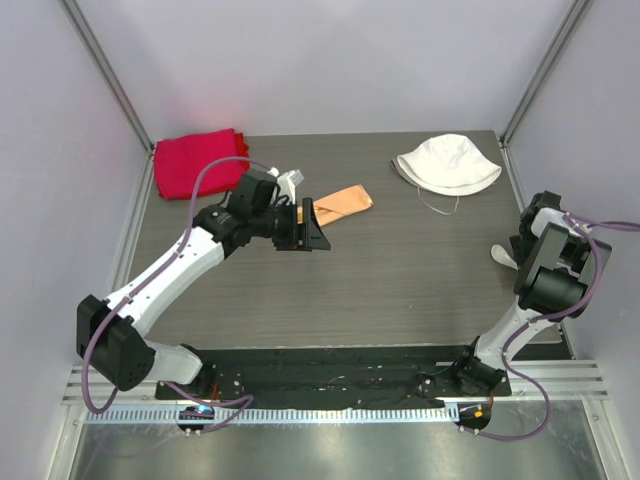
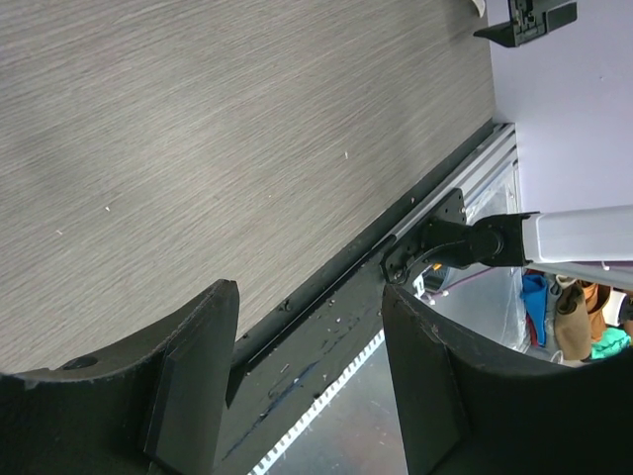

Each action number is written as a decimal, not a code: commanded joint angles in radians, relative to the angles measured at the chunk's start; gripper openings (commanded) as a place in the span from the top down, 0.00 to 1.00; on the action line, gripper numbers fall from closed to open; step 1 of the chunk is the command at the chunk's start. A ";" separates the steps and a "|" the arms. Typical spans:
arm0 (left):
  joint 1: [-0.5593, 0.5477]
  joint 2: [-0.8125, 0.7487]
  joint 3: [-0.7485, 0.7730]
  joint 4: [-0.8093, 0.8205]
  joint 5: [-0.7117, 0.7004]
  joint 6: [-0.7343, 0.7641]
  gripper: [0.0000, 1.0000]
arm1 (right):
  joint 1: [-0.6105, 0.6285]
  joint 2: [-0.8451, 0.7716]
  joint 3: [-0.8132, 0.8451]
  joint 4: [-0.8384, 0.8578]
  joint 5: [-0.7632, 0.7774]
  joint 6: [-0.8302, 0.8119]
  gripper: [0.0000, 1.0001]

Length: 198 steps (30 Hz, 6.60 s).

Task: Fold the napkin into a case and place the utensils inside
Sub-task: Pick up the spoon from the corner of the board, then pass from the right arm to the left, then insert the spoon into the folded napkin.

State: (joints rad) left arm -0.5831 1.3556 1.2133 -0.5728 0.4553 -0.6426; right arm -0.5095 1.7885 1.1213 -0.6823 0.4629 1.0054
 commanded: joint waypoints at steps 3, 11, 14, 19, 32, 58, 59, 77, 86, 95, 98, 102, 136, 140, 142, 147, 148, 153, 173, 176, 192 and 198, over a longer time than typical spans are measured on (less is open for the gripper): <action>-0.001 0.031 0.066 0.028 0.046 0.011 0.36 | 0.003 0.071 0.064 0.016 0.050 0.022 0.23; -0.001 0.040 0.066 0.036 0.069 0.000 0.36 | 0.152 0.062 -0.038 0.093 0.033 -0.011 0.70; -0.001 0.046 0.057 0.037 0.108 0.004 0.36 | 0.236 0.023 -0.080 0.151 -0.004 -0.059 0.94; -0.001 0.068 -0.006 0.091 0.114 -0.020 0.35 | 0.406 -0.044 -0.118 0.233 -0.061 -0.134 0.99; -0.072 0.128 -0.184 0.444 -0.107 -0.189 0.23 | 1.035 -0.192 -0.014 0.291 0.020 0.162 0.99; -0.126 0.261 -0.101 0.402 -0.377 -0.163 0.47 | 1.178 -0.235 0.044 0.319 0.017 0.288 0.99; -0.126 0.263 -0.103 0.406 -0.380 -0.163 0.48 | 1.181 -0.236 0.046 0.319 0.017 0.286 0.99; 0.054 0.368 0.064 0.127 -0.102 -0.086 1.00 | 1.154 -0.183 0.121 0.427 -0.036 -0.199 0.24; 0.229 0.612 0.339 -0.153 0.085 0.096 1.00 | 0.876 -0.006 0.261 0.532 -0.451 -0.675 0.45; 0.256 0.761 0.557 -0.288 0.074 0.126 1.00 | 0.838 0.242 0.449 0.504 -0.641 -0.737 0.99; 0.258 0.774 0.572 -0.312 0.062 0.130 1.00 | 0.838 0.267 0.454 0.518 -0.638 -0.735 0.99; 0.258 0.769 0.565 -0.331 0.054 0.141 1.00 | 0.838 0.293 0.450 0.520 -0.639 -0.719 0.99; 0.287 0.933 0.724 -0.412 0.051 0.126 1.00 | 0.836 0.342 0.379 0.573 -0.567 -0.715 0.99; 0.289 0.947 0.726 -0.417 0.074 0.116 1.00 | 0.838 0.347 0.380 0.573 -0.566 -0.718 0.99; 0.292 0.933 0.707 -0.407 0.083 0.110 1.00 | 0.836 0.351 0.385 0.566 -0.567 -0.723 0.99; 0.301 0.906 0.658 -0.398 0.080 0.118 1.00 | 0.838 0.351 0.388 0.566 -0.569 -0.725 0.99; 0.304 0.899 0.651 -0.397 0.077 0.118 1.00 | 0.836 0.348 0.388 0.566 -0.566 -0.725 0.99; 0.312 0.895 0.628 -0.392 0.075 0.123 1.00 | 0.838 0.344 0.385 0.563 -0.561 -0.728 0.99; 0.318 0.982 0.709 -0.338 0.203 0.035 1.00 | 0.836 0.356 0.397 0.553 -0.569 -0.731 0.99; 0.310 1.002 0.752 -0.346 0.212 0.028 1.00 | 0.836 0.362 0.402 0.553 -0.575 -0.726 0.99; 0.285 1.139 0.978 -0.501 0.159 0.141 1.00 | 0.838 0.373 0.403 0.538 -0.564 -0.735 0.99; 0.285 1.171 1.034 -0.541 0.117 0.192 1.00 | 0.838 0.370 0.406 0.537 -0.563 -0.738 0.99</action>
State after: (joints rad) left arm -0.2947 2.5072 2.2021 -1.0466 0.6170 -0.4980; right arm 0.3271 2.1475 1.4963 -0.1356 -0.1143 0.2890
